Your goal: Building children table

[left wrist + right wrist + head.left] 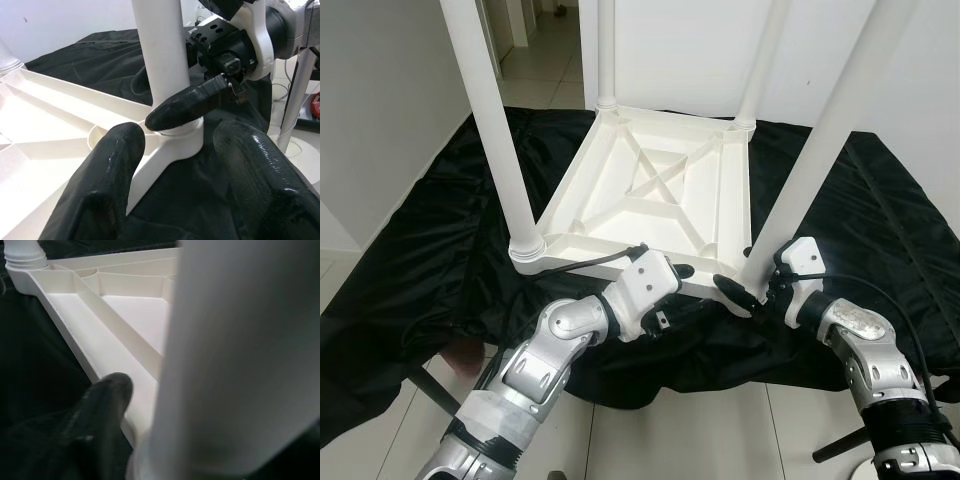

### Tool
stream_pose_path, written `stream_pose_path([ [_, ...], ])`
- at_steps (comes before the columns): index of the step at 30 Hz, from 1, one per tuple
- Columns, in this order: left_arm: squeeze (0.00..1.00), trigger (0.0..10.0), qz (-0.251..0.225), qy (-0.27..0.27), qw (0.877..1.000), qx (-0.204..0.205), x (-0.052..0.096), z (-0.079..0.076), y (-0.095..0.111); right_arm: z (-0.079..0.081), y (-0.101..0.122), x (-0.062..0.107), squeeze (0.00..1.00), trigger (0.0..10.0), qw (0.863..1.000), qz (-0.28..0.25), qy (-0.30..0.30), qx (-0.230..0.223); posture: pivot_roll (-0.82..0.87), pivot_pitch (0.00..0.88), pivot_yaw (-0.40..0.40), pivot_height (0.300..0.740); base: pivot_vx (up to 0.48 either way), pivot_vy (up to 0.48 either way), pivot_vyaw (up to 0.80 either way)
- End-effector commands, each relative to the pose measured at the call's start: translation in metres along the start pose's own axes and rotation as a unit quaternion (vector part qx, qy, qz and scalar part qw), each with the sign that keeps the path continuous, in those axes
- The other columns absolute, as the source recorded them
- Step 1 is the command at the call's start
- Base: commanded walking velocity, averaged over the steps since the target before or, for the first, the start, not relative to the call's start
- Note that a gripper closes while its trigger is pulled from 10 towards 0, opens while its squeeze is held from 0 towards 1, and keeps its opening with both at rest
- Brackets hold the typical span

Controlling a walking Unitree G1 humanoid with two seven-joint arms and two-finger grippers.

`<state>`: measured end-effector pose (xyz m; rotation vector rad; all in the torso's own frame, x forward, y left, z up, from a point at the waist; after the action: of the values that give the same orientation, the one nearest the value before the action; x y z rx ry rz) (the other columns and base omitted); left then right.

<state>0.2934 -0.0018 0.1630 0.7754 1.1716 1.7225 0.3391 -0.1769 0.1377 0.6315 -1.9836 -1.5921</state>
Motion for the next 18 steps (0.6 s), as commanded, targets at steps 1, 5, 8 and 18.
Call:
stream_pose_path([
  [1, 0.0, 10.0, 0.0, -0.022, 1.0, -0.006, 0.001, -0.0045, -0.0006, 0.0089, -0.0139, -0.0008, 0.0, 0.0, 0.999, 0.025, 0.029, -0.008, -0.04, 0.005, -0.008, 0.74, 0.0, 0.0, 0.0],
  [5, 0.0, 10.0, -0.002, -0.023, 1.0, -0.005, 0.0012, -0.0055, 0.0001, 0.0091, -0.0175, 0.0012, 0.0, 0.0, 0.999, 0.03, 0.027, -0.014, -0.04, 0.008, -0.008, 0.74, 0.0, 0.0, 0.0],
  [8, 0.0, 10.0, -0.002, -0.023, 1.0, -0.005, 0.0012, -0.0056, 0.0001, 0.0088, -0.0182, 0.0011, 0.0, 0.0, 0.999, 0.029, 0.029, -0.014, -0.04, 0.008, -0.008, 0.74, 0.0, 0.0, 0.0],
  [18, 0.0, 10.0, 0.001, -0.024, 1.0, -0.002, 0.001, -0.0085, -0.002, 0.0048, -0.0194, 0.0049, 0.0, 10.0, 0.996, 0.024, -0.086, -0.03, -0.06, 0.028, -0.017, 0.74, 0.0, 0.0, 0.0],
])
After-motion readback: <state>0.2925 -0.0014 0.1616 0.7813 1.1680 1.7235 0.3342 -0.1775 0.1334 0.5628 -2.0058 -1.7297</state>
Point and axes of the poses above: a point about 5 cm out from each wrist's last joint towards the gripper, its own x axis pointing back from the gripper into the wrist, its own y axis along the axis of the wrist's last joint, z = x × y, the point moved 4 cm from there along -x, pointing out of the wrist towards the gripper, and after that the axes turned 3 degrees about -x, right-handed, at the moved point
